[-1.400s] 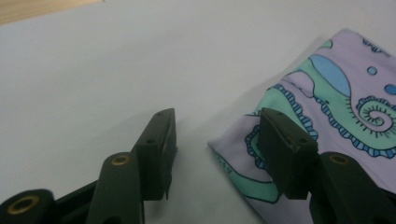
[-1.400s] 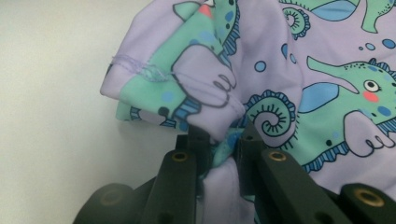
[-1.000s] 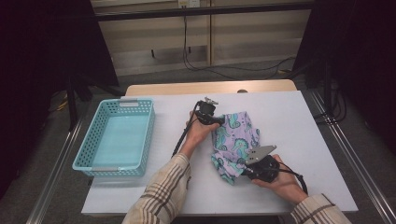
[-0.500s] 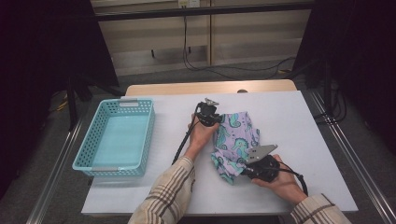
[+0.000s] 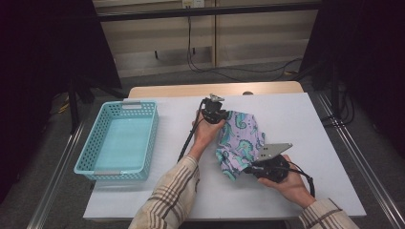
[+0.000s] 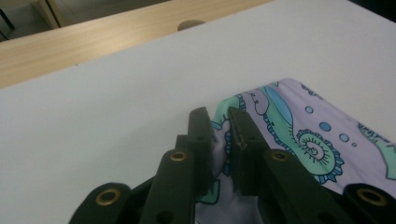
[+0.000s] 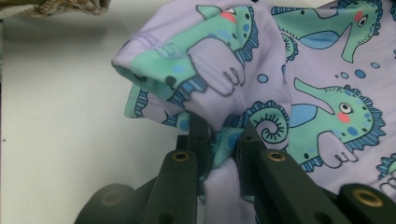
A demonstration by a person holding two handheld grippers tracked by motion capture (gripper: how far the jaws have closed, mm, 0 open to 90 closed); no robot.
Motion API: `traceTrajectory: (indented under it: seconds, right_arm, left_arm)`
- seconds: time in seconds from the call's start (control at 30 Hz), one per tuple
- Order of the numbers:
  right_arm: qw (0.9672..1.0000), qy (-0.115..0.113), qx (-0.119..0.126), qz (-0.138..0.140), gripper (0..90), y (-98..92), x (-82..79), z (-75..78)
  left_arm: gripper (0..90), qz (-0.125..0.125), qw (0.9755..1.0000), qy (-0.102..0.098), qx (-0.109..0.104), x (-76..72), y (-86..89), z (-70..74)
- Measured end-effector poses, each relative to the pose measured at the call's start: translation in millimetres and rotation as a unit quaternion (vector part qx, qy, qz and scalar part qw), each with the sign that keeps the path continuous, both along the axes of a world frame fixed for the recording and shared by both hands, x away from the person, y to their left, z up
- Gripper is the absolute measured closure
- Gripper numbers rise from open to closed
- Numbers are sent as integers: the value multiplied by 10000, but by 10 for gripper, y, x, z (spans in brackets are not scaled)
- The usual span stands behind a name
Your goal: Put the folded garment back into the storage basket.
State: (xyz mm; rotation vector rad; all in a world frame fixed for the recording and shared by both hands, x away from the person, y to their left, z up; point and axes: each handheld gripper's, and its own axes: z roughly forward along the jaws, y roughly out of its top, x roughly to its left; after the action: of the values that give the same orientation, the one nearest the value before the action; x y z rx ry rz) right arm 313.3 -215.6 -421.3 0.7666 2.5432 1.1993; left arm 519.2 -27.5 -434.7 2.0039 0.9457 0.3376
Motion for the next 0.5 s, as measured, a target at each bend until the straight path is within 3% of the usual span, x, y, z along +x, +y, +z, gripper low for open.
traceTrajectory:
  seconds: [0.3, 0.4, 0.5]
  right_arm:
    - [9991, -207, 356, -68, 820, -47, -19, 187]
    - [9989, -268, 388, -51, 820, -42, -39, 228]
    - [9985, -277, 465, -70, 820, -43, -50, 255]
  left_arm:
    - [802, 19, 9999, 11, -162, 42, 31, 214]
    - [802, -91, 9999, -78, -38, 33, -28, 337]
    - [804, -36, 9998, -118, -126, 35, -45, 372]
